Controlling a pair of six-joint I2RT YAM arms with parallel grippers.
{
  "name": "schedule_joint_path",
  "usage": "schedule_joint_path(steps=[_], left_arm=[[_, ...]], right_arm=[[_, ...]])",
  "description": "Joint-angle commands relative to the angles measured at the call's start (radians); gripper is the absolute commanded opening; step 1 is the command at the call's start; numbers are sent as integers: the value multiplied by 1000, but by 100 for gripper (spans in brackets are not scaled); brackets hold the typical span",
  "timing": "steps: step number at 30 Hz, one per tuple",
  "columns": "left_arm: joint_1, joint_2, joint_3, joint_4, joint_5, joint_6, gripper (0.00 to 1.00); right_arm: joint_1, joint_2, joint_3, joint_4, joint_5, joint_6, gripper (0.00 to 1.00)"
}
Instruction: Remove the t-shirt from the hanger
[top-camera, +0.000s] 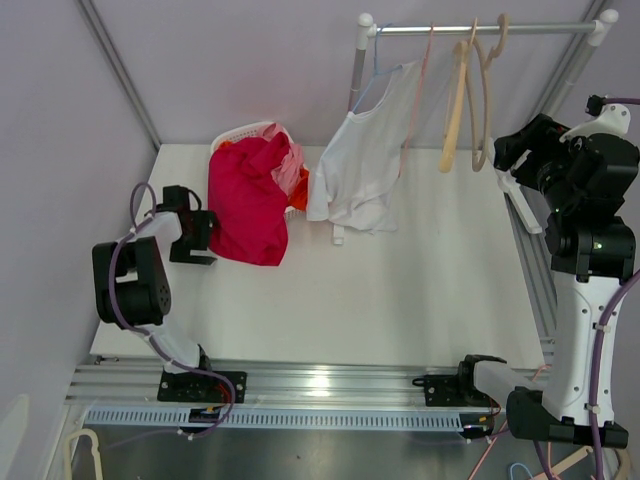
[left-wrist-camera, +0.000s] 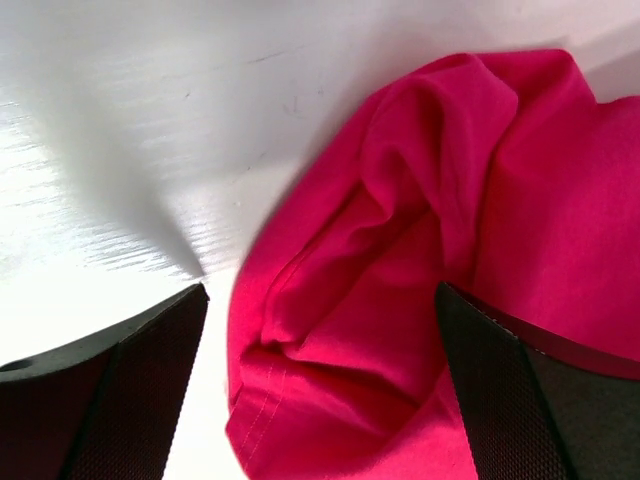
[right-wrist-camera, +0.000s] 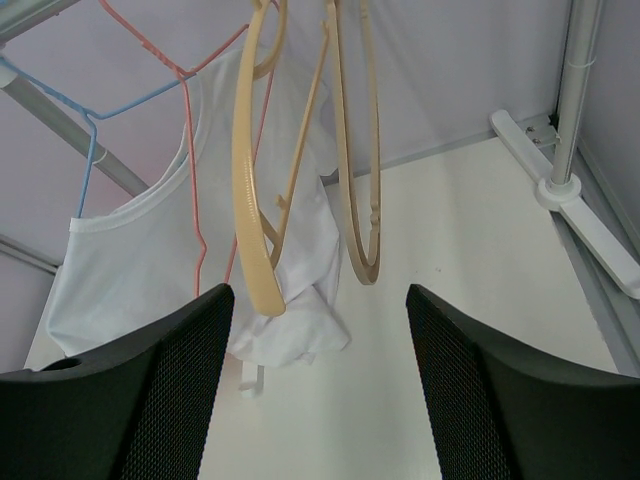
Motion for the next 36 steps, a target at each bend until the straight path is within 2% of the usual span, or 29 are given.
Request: schedule_joint_path(steps=[1, 3, 8, 12, 14, 16, 18, 22, 25, 30, 33, 34, 36], left_arm=[[7, 52, 89, -69, -18, -19, 99], [7, 98, 123, -142, -9, -15, 95], [1, 208, 371, -331, -23, 43, 94], [-7, 287, 511, -505, -83, 77, 95], [-14, 317, 560, -537, -118, 83, 90], [-16, 333, 568, -550, -124, 82, 84], [-16, 339, 558, -546, -124, 83, 83], [-27, 315, 487, -509, -175, 39, 88], [-30, 305, 459, -481, -162, 40, 92], [-51, 400, 629, -636, -236, 82, 90], [-65, 466, 723, -710, -233, 91, 90], [-68, 480, 770, -722, -231, 96, 87], [-69, 500, 789, -748, -234, 103, 85]], right_arm=[[6, -19, 8, 33, -17, 0, 74], [4, -22, 8, 36, -17, -3, 74], [4, -33, -3, 50, -25, -3, 75], [3, -32, -7, 62, -35, 5, 75], [3, -30, -13, 71, -45, 11, 75], [3, -32, -20, 81, -57, 17, 75], [3, -30, -20, 82, -61, 18, 75], [3, -35, -20, 79, -71, 18, 75], [3, -39, -21, 76, -72, 17, 76], [3, -45, -21, 78, -84, 20, 76], [1, -53, -21, 84, -91, 23, 77], [1, -56, -20, 84, -91, 23, 77], [1, -59, -20, 85, -92, 23, 77]])
